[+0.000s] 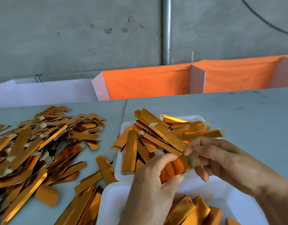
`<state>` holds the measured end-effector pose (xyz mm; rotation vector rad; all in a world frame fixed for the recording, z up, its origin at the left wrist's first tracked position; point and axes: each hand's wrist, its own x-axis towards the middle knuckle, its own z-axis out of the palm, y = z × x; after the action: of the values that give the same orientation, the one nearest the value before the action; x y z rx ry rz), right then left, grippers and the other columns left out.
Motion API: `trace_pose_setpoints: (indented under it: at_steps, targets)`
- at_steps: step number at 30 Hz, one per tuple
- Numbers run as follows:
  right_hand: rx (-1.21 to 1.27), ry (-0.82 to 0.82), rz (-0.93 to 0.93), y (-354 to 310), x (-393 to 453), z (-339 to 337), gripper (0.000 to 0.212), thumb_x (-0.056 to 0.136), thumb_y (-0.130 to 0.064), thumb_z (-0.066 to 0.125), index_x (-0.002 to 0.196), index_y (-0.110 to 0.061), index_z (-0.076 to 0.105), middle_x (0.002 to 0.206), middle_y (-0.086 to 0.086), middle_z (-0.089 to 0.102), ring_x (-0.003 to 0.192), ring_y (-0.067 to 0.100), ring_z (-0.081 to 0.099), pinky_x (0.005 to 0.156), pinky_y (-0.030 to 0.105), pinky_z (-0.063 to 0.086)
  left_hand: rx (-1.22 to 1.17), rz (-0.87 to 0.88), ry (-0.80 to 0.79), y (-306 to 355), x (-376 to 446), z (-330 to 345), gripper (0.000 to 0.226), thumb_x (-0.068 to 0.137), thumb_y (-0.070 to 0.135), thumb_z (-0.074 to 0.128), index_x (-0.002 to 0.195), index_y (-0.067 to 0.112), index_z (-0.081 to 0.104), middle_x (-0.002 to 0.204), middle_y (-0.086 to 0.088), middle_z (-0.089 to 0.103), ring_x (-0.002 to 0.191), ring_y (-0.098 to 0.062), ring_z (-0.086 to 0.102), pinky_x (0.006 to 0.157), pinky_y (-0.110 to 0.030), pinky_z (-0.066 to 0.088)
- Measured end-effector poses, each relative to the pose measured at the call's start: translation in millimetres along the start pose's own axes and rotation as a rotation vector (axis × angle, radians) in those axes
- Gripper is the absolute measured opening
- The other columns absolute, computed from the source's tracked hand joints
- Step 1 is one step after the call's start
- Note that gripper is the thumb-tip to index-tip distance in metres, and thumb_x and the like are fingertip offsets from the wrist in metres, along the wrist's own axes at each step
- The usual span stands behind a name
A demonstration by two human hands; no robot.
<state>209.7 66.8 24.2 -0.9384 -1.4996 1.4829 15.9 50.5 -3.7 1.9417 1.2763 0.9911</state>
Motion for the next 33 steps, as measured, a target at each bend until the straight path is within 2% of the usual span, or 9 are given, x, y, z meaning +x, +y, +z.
trace_pose_setpoints:
  at_steps: [2,4,7,13,18,20,25,30,33]
  targets:
    - [0.110,-0.034,0.017,3.6,0.7,-1.6,0.022,0.082,-0.021,0.056,0.095,-0.007,0.068,0.070,0.012,0.056,0.055,0.021,0.054,0.054,0.025,0.048,-0.026,0.006,-0.008,0.6,0.3,-0.8,0.031,0.081,0.028,0.069,0.103,0.047,0.059,0.093,0.029,0.057,0.095,0.007,0.052,0.068,-0.004,0.041]
    - [0.142,-0.067,0.036,6.0,1.9,-2.4,0.023,0.079,-0.023,0.069,0.097,-0.008,0.068,0.069,0.012,0.055,0.056,0.020,0.056,0.054,0.026,0.049,-0.024,0.007,-0.010,0.2,0.6,-0.8,0.031,0.081,0.028,0.070,0.103,0.046,0.060,0.093,0.029,0.057,0.094,0.007,0.052,0.067,-0.004,0.041]
    - [0.162,-0.101,0.068,7.4,2.7,-3.8,0.042,0.064,-0.033,0.087,0.095,-0.010,0.070,0.067,0.012,0.057,0.056,0.018,0.057,0.055,0.026,0.052,-0.005,0.001,-0.015,-1.4,0.6,-0.8,0.031,0.081,0.032,0.069,0.105,0.048,0.057,0.094,0.030,0.056,0.096,0.009,0.050,0.069,-0.004,0.041]
    - [0.239,-0.082,0.109,10.9,6.1,-1.1,0.036,0.057,-0.028,0.091,0.081,-0.012,0.069,0.061,0.007,0.056,0.050,0.014,0.054,0.048,0.023,0.049,-0.018,-0.011,-0.021,-2.6,0.3,-0.2,0.034,0.080,0.033,0.070,0.106,0.050,0.057,0.097,0.030,0.058,0.096,0.009,0.053,0.071,-0.004,0.043]
    - [0.200,-0.073,0.153,9.6,6.8,0.5,0.015,0.071,-0.014,0.081,0.078,-0.013,0.068,0.063,0.010,0.054,0.048,0.016,0.051,0.047,0.023,0.048,-0.025,-0.005,-0.018,-2.8,0.0,1.0,0.037,0.080,0.028,0.071,0.100,0.055,0.057,0.100,0.032,0.059,0.100,0.006,0.055,0.082,-0.015,0.051]
    - [0.164,-0.074,0.148,9.0,5.6,-0.4,0.013,0.070,-0.011,0.078,0.077,-0.014,0.068,0.064,0.010,0.056,0.049,0.016,0.052,0.048,0.024,0.047,-0.023,-0.003,-0.019,-2.4,-0.1,1.2,0.037,0.080,0.028,0.071,0.100,0.056,0.056,0.101,0.032,0.059,0.100,0.006,0.055,0.084,-0.018,0.052]
    - [0.068,-0.052,0.154,7.6,4.7,1.1,0.008,0.072,-0.014,0.074,0.075,-0.017,0.067,0.067,0.011,0.057,0.054,0.018,0.053,0.051,0.024,0.048,0.037,0.038,-0.008,-1.1,-0.3,0.1,0.038,0.082,0.030,0.069,0.095,0.060,0.051,0.099,0.036,0.056,0.101,0.010,0.052,0.082,-0.014,0.050]
    - [-0.138,-0.006,0.169,8.0,5.8,3.3,0.012,0.072,-0.015,0.067,0.082,-0.012,0.061,0.060,0.011,0.061,0.050,0.017,0.055,0.052,0.021,0.047,0.154,0.065,-0.033,-3.3,0.1,0.5,0.037,0.088,0.034,0.061,0.120,0.049,0.049,0.105,0.037,0.047,0.107,0.005,0.047,0.084,-0.006,0.042]
    - [-0.125,0.013,0.174,8.4,6.5,3.1,0.016,0.072,-0.013,0.065,0.086,-0.009,0.059,0.060,0.011,0.061,0.050,0.018,0.056,0.051,0.021,0.047,0.142,0.044,-0.035,-5.2,-0.1,-0.4,0.038,0.088,0.034,0.062,0.120,0.049,0.049,0.105,0.037,0.048,0.106,0.005,0.049,0.082,-0.004,0.042]
